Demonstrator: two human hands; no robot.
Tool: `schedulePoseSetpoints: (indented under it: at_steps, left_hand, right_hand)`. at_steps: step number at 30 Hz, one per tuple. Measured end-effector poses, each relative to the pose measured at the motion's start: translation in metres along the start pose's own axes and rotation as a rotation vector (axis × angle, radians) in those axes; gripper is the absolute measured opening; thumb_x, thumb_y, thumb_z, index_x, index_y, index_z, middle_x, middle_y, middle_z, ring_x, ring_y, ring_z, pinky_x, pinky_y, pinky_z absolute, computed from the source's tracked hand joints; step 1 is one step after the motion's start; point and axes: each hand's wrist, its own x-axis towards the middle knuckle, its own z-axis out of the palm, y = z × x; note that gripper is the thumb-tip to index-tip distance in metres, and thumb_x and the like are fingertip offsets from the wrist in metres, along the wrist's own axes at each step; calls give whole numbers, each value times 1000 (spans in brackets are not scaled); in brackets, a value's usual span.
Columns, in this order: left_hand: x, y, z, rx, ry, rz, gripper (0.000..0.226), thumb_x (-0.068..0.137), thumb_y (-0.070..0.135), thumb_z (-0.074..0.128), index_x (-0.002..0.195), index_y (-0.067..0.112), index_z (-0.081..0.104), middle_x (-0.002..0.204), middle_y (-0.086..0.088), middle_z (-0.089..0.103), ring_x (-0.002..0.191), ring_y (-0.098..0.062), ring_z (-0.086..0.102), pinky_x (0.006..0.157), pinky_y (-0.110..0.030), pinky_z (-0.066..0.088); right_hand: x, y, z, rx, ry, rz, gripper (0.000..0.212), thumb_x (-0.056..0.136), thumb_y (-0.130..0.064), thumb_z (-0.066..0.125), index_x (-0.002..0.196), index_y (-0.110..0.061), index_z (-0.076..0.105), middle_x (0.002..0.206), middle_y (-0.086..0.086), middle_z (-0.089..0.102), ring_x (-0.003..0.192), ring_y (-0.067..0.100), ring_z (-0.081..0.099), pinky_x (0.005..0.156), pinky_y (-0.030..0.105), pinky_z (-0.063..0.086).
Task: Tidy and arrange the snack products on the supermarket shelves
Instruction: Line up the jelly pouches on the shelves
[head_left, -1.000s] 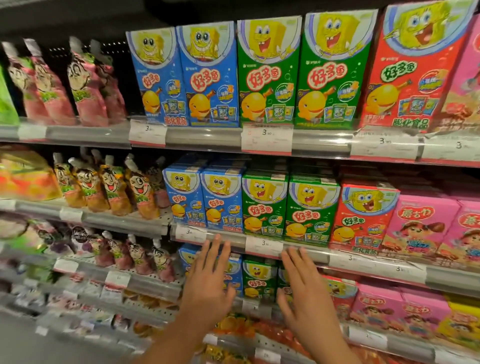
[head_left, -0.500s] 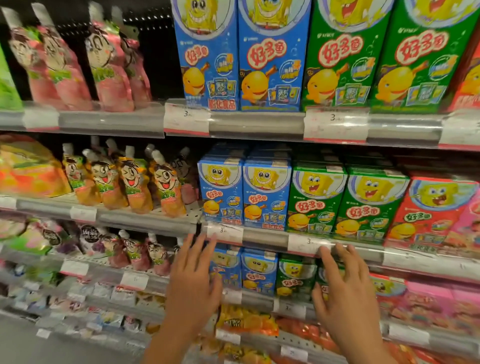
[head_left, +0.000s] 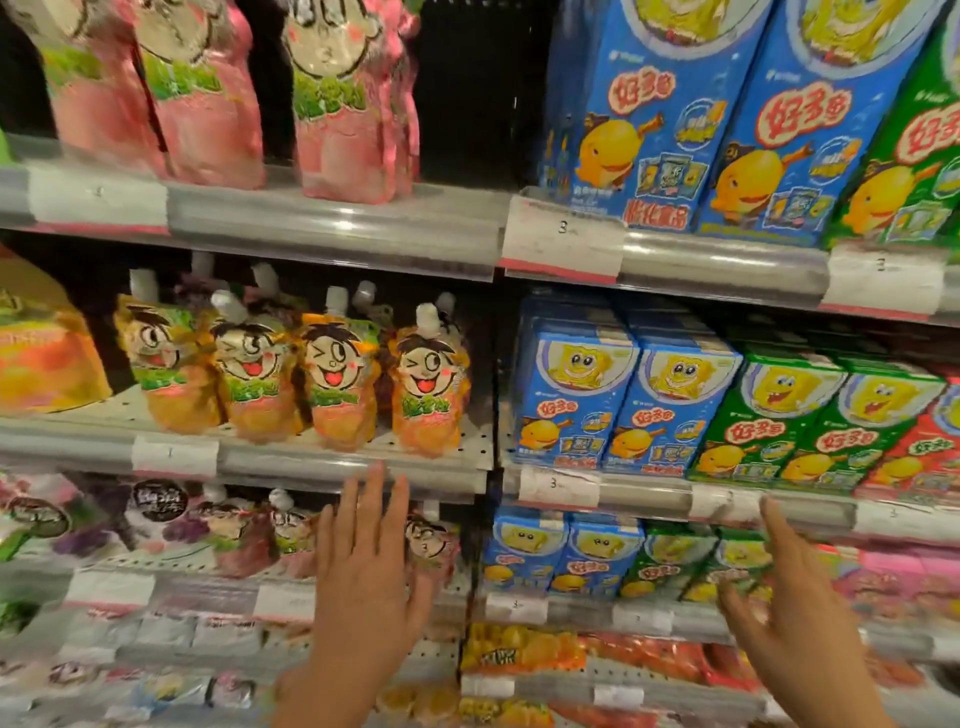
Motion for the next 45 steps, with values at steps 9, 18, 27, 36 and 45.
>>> schedulePoseSetpoints:
  at_steps: [9,18,27,36,45]
  left_hand:
    - [5,3,-4,-31,-14,-22,74,88,41,41,155,9,35,166,-11,21,154,-34,15,117,-62,29]
    - [6,-7,-39,0,-151,33,70,93,43,41,159,25,26,167,0,20,154,-25,19,115,-53,38]
    - [-18,-64,-76,-39,39,-78,57,93,39,46,145,16,50,162,-4,29,151,-30,27,110,-62,39]
    - [7,-132,-78,-140,115,58,65,91,35,45,151,10,44,164,-8,28,152,-33,23,114,-62,31]
    - [20,-176,-68,-165,40,278,70,85,31,50,152,12,43,163,-2,33,152,-23,27,118,-50,28]
  right_hand:
    - [-29,-91,24,28,-79,-363,84,85,-26,71,157,-30,31,159,-9,39,140,11,41,106,37,40]
    - [-9,-119,73,-35,-142,-548,79,89,-39,60,159,-20,28,166,1,26,155,25,18,119,53,32]
    - [-11,-125,92,-1,-59,-467,73,79,-24,78,146,-14,51,157,9,41,151,32,29,115,62,34]
    - [-29,-162,111,-20,18,-245,45,76,-22,82,118,-15,68,162,11,31,152,34,23,108,59,44]
    - [-59,-239,160,50,-20,-37,20,89,-41,54,104,-32,64,102,-12,58,74,12,67,53,34,53]
